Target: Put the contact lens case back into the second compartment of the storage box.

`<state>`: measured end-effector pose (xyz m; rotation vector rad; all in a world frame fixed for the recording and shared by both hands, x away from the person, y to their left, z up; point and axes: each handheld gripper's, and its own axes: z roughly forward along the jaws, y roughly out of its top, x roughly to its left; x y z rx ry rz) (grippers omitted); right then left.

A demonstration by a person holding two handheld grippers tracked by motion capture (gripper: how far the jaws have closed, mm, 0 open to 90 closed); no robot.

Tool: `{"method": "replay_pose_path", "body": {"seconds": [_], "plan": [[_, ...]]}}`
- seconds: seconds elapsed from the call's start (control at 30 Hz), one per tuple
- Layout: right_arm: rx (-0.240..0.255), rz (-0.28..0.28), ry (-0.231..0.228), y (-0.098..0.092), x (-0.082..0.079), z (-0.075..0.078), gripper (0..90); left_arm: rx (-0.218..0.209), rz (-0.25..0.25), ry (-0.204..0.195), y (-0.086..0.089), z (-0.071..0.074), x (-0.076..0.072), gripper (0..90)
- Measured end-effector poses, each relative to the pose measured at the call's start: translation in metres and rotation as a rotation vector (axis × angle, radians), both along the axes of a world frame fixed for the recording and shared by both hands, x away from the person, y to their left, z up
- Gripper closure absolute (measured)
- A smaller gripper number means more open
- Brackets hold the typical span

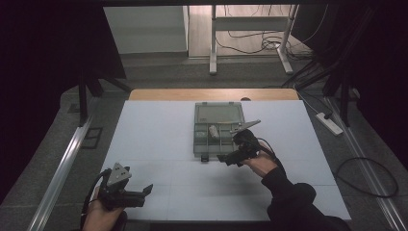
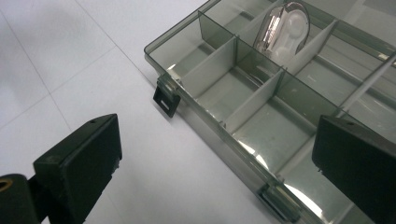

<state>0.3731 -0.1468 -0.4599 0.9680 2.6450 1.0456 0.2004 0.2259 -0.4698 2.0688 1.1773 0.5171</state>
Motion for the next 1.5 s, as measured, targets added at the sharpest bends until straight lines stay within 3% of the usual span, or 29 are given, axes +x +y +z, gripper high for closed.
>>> {"method": "replay_pose_path", "body": {"seconds": [0.33, 0.53, 1.17, 1.5], "plan": [[0.010, 0.003, -0.012, -0.010, -0.010, 0.003, 1.3, -0.001, 0.000, 0.000, 0.000, 0.000, 0.000, 2.0], [-0.011, 0.017, -0.022, -0.017, -0.017, 0.003, 1.3, -0.003, -0.002, 0.000, 0.000, 0.000, 0.000, 2.0], [0.019, -0.031, -0.034, -0.055, -0.035, 0.005, 1.4, -0.002, 0.000, 0.000, 0.000, 0.000, 0.000, 2.0], [0.006, -0.050, -0.026, -0.073, -0.044, 0.002, 0.8, -0.003, 0.000, 0.000, 0.000, 0.000, -0.001, 2.0]]}}
